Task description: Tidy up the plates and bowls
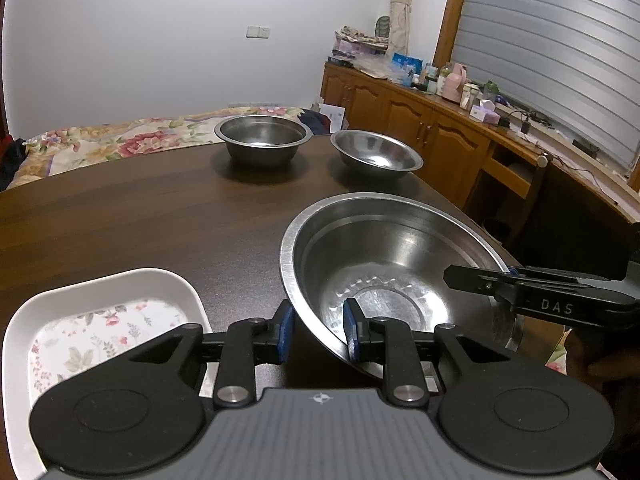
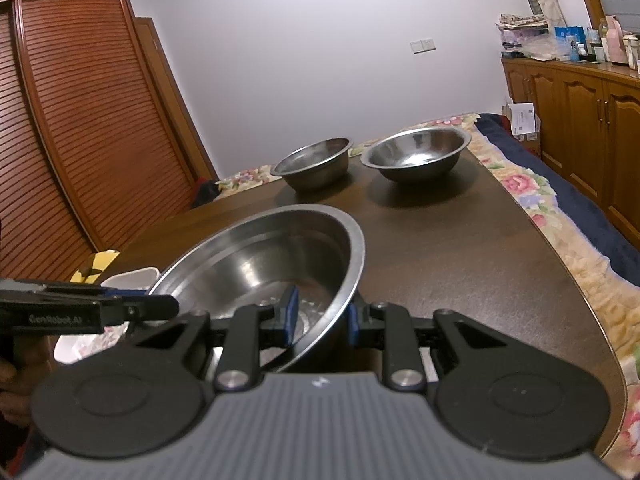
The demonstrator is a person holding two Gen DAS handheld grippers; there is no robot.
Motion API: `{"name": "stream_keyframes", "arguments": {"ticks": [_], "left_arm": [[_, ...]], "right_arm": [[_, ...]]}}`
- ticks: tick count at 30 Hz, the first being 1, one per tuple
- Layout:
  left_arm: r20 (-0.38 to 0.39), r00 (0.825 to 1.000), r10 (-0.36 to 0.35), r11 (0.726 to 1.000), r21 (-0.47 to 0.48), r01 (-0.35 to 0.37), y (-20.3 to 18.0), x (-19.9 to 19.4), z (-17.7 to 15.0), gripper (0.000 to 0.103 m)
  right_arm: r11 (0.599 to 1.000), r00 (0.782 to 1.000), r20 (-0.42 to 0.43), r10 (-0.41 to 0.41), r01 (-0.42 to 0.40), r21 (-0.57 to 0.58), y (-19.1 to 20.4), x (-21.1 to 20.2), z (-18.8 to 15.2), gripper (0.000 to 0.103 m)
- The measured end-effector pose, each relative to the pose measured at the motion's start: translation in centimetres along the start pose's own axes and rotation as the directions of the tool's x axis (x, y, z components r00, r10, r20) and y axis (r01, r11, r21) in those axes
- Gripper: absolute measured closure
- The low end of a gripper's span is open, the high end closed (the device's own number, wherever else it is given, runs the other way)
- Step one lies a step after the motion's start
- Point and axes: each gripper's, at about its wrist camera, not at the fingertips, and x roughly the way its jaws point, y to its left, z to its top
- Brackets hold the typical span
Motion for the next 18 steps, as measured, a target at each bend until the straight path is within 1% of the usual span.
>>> {"name": "stream_keyframes", "arguments": {"ticks": [6, 11, 15, 17, 18], "left_arm": [[0.009, 1.0, 0.003, 1.0, -0.006, -0.003, 0.07, -0.1, 0.09, 0.076], [0.021, 1.0, 0.016, 1.0, -0.008, -0.016, 0.23, -0.37, 0.34, 0.069], [0.033, 0.999, 0.022, 1.0, -0.013, -0.021, 0.46, -0.71, 0.57, 0.067], [0.039, 0.999, 0.026, 1.0, -0.017, -0.026, 0.6, -0.8, 0.68, 0.065], [0.04, 0.999, 0.028, 0.999, -0.018, -0.028, 0.62, -0.79, 0.73, 0.064]], "right_arm": [[1.0, 1.0, -0.003, -0.008, 0.008, -0.015, 0.24, 0.07, 0.15, 0.076], [1.0, 1.0, -0.003, -0.017, 0.016, -0.023, 0.3, 0.05, 0.15, 0.076], [0.999, 1.0, -0.002, -0.025, 0.025, -0.026, 0.4, 0.02, 0.38, 0.075], [0.999, 1.0, 0.004, -0.027, 0.027, -0.028, 0.5, -0.09, 0.54, 0.071], [0.999, 1.0, 0.005, -0.029, 0.029, -0.029, 0.5, -0.2, 0.58, 0.071]]}}
